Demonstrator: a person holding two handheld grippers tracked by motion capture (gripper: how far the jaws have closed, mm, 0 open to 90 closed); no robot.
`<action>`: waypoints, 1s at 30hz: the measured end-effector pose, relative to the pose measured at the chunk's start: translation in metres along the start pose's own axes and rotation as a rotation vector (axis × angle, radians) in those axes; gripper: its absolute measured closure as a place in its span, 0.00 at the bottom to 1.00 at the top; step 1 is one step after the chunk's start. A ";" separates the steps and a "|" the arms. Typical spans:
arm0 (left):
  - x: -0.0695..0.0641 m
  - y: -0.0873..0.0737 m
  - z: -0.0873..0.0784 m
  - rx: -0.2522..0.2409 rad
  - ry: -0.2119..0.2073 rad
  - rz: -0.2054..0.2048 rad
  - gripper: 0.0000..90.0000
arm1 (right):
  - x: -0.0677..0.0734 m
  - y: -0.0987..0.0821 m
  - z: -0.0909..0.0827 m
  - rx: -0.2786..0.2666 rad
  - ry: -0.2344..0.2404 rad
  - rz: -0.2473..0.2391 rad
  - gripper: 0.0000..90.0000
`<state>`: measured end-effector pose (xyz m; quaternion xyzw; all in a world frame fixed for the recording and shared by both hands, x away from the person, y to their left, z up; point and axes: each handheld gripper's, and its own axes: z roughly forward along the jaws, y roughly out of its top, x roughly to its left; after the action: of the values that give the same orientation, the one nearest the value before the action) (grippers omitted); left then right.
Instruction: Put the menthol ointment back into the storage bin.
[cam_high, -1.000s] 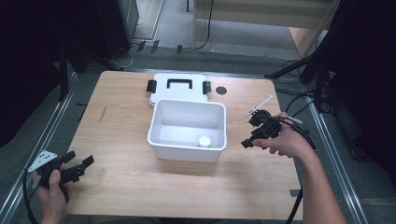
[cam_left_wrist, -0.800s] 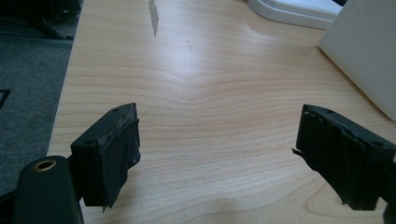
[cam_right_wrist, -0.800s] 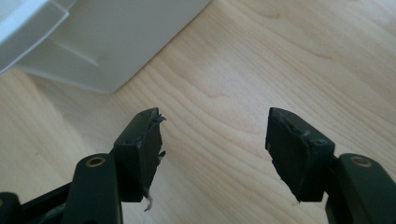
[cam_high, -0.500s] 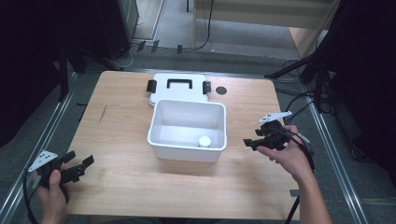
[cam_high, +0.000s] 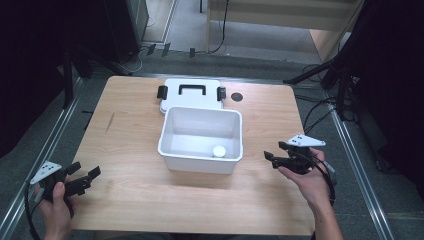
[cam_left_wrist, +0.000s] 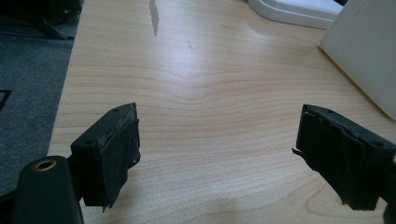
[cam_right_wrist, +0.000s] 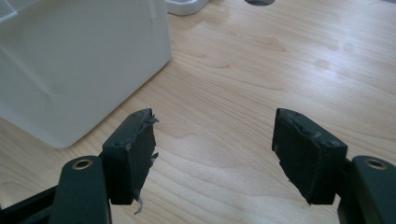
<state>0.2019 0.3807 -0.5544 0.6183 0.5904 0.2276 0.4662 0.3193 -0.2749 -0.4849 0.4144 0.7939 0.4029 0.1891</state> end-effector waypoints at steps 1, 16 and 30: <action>0.000 0.000 0.000 0.000 0.000 0.000 0.16 | -0.001 -0.004 -0.001 -0.015 -0.008 0.002 0.34; 0.000 0.000 0.000 0.001 0.000 0.000 0.16 | -0.011 -0.040 -0.013 -0.139 -0.047 0.035 0.31; 0.000 0.000 0.000 -0.001 0.003 -0.001 0.16 | -0.023 -0.079 -0.029 -0.237 -0.090 0.086 0.31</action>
<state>0.2016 0.3804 -0.5543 0.6174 0.5913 0.2284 0.4658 0.2746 -0.3342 -0.5310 0.4404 0.7129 0.4826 0.2548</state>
